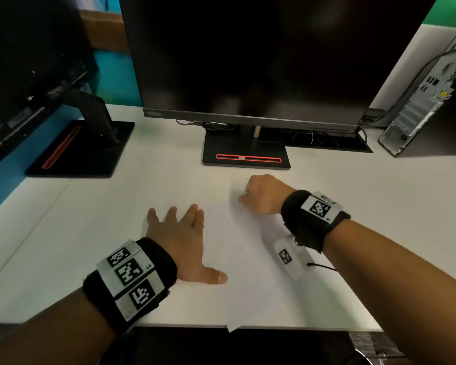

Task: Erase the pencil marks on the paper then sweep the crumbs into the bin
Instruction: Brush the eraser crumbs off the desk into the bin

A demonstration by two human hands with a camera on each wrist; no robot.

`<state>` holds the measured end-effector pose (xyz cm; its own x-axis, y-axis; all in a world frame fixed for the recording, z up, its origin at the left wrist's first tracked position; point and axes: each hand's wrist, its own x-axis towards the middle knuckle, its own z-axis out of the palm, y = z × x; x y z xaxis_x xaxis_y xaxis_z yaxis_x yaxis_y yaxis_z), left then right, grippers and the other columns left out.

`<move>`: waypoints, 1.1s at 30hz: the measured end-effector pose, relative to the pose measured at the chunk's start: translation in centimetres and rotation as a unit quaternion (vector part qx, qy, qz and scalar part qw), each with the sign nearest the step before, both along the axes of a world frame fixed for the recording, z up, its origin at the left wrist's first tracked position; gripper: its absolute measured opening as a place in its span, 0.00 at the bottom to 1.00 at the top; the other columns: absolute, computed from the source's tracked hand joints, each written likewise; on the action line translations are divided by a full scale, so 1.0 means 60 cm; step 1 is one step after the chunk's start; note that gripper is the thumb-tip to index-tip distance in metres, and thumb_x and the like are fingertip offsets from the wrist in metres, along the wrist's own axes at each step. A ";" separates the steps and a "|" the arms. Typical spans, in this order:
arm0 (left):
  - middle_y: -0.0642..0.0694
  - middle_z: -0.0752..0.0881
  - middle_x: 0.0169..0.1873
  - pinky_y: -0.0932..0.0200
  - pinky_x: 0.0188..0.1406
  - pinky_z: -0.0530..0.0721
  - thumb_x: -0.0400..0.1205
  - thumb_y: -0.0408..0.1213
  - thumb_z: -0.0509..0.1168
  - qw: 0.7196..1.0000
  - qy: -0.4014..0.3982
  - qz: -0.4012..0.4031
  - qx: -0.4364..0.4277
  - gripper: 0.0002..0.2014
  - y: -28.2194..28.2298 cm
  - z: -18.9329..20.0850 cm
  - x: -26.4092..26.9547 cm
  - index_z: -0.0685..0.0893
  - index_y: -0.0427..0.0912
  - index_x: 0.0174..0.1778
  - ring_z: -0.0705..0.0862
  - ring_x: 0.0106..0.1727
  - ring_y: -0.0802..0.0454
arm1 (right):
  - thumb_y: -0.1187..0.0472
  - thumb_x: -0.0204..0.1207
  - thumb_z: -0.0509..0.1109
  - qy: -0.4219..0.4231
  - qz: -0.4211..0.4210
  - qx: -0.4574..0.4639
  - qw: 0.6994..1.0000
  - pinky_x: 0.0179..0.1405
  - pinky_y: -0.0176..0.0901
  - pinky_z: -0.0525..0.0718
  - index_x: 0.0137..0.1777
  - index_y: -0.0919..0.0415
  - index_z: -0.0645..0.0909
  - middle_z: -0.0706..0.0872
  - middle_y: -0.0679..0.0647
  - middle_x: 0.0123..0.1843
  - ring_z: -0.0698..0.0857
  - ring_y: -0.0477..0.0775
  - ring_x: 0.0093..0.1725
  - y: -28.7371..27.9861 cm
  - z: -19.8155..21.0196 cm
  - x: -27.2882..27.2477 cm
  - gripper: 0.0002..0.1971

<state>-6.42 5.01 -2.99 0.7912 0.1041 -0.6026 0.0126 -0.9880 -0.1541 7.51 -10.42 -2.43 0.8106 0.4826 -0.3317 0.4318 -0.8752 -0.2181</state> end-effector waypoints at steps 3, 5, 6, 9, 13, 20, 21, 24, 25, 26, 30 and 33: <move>0.46 0.32 0.88 0.24 0.82 0.42 0.66 0.87 0.53 1.000 0.006 -0.003 0.010 0.68 -0.005 0.003 0.004 0.31 0.42 0.87 0.42 0.89 0.34 | 0.50 0.86 0.61 0.051 0.067 0.030 0.996 0.31 0.38 0.69 0.30 0.57 0.72 0.77 0.50 0.33 0.76 0.50 0.33 0.025 -0.007 -0.045 0.22; 0.45 0.33 0.88 0.24 0.82 0.43 0.66 0.86 0.53 1.000 0.006 -0.005 0.013 0.68 -0.008 0.008 0.004 0.32 0.41 0.88 0.43 0.89 0.34 | 0.51 0.86 0.62 0.069 0.057 0.042 0.995 0.26 0.38 0.68 0.28 0.56 0.71 0.75 0.50 0.27 0.74 0.48 0.27 0.027 -0.006 -0.054 0.23; 0.45 0.33 0.88 0.24 0.82 0.44 0.66 0.86 0.53 1.000 0.006 -0.003 0.010 0.69 -0.008 0.009 0.003 0.32 0.41 0.88 0.44 0.89 0.34 | 0.51 0.86 0.62 0.069 0.039 0.045 0.996 0.25 0.38 0.68 0.28 0.56 0.71 0.75 0.50 0.27 0.73 0.48 0.26 0.018 -0.004 -0.047 0.23; 0.44 0.35 0.89 0.25 0.83 0.48 0.66 0.85 0.58 1.000 0.001 0.001 -0.009 0.70 -0.008 0.014 0.005 0.33 0.40 0.88 0.46 0.88 0.33 | 0.52 0.83 0.64 0.070 -0.058 0.049 0.995 0.26 0.36 0.70 0.29 0.57 0.73 0.77 0.52 0.27 0.75 0.50 0.25 -0.042 0.004 -0.015 0.20; 0.42 0.51 0.89 0.33 0.81 0.65 0.63 0.78 0.71 0.998 -0.027 0.000 -0.064 0.72 -0.009 0.023 0.010 0.34 0.45 0.88 0.59 0.86 0.37 | 0.52 0.83 0.66 0.198 -0.183 0.213 0.939 0.23 0.38 0.72 0.37 0.60 0.80 0.80 0.56 0.31 0.75 0.53 0.26 -0.134 -0.006 -0.006 0.15; 0.43 0.76 0.63 0.45 0.64 0.82 0.73 0.62 0.76 0.988 -0.094 0.038 -0.113 0.35 -0.014 0.032 0.058 0.71 0.48 0.69 0.77 0.64 0.42 | 0.54 0.85 0.68 0.236 -0.261 0.340 0.872 0.25 0.41 0.79 0.43 0.62 0.80 0.87 0.61 0.37 0.82 0.53 0.28 -0.227 -0.018 -0.041 0.13; 0.43 0.76 0.63 0.46 0.63 0.82 0.73 0.60 0.76 0.989 -0.097 0.039 -0.102 0.35 -0.017 0.030 0.065 0.71 0.47 0.69 0.77 0.65 0.42 | 0.54 0.85 0.68 0.234 -0.266 0.349 0.867 0.26 0.41 0.81 0.42 0.62 0.80 0.87 0.61 0.38 0.83 0.53 0.28 -0.233 -0.021 -0.044 0.13; 0.44 0.77 0.61 0.53 0.56 0.81 0.75 0.55 0.78 0.989 -0.101 0.052 -0.098 0.36 -0.024 0.027 0.084 0.71 0.42 0.72 0.79 0.63 0.44 | 0.55 0.85 0.68 0.242 -0.279 0.380 0.848 0.25 0.40 0.82 0.41 0.62 0.79 0.87 0.62 0.39 0.84 0.54 0.28 -0.246 -0.021 -0.048 0.13; 0.44 0.78 0.62 0.55 0.55 0.80 0.76 0.52 0.78 0.987 -0.103 0.064 -0.106 0.35 -0.022 0.027 0.090 0.72 0.41 0.72 0.79 0.62 0.45 | 0.56 0.85 0.68 0.249 -0.282 0.388 0.841 0.25 0.40 0.81 0.41 0.62 0.79 0.87 0.62 0.39 0.84 0.54 0.28 -0.249 -0.019 -0.049 0.13; 0.44 0.78 0.65 0.56 0.55 0.80 0.77 0.50 0.77 0.985 -0.105 0.080 -0.114 0.33 -0.020 0.027 0.097 0.72 0.41 0.73 0.80 0.62 0.45 | 0.56 0.85 0.68 0.255 -0.282 0.394 0.837 0.24 0.40 0.80 0.41 0.62 0.78 0.86 0.61 0.38 0.82 0.54 0.28 -0.253 -0.015 -0.050 0.13; 0.48 0.81 0.61 0.58 0.52 0.76 0.80 0.44 0.74 0.977 -0.122 0.115 -0.133 0.19 -0.002 0.016 0.121 0.79 0.44 0.63 0.78 0.55 0.48 | 0.55 0.85 0.69 0.251 -0.281 0.409 0.831 0.25 0.41 0.74 0.40 0.61 0.78 0.85 0.58 0.35 0.78 0.53 0.27 -0.269 -0.008 -0.048 0.13; 0.48 0.81 0.54 0.59 0.49 0.75 0.80 0.44 0.75 0.972 -0.122 0.125 -0.155 0.13 0.004 0.007 0.127 0.81 0.46 0.55 0.78 0.51 0.49 | 0.55 0.85 0.69 0.238 -0.281 0.418 0.831 0.27 0.43 0.73 0.42 0.61 0.78 0.84 0.57 0.35 0.77 0.52 0.28 -0.284 -0.009 -0.046 0.13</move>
<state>1.22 5.26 -2.60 0.8884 0.1542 -0.4323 0.2565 -0.9479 0.1889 4.76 -27.44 -2.95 0.8588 0.2955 -0.4184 -0.3024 -0.3667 -0.8798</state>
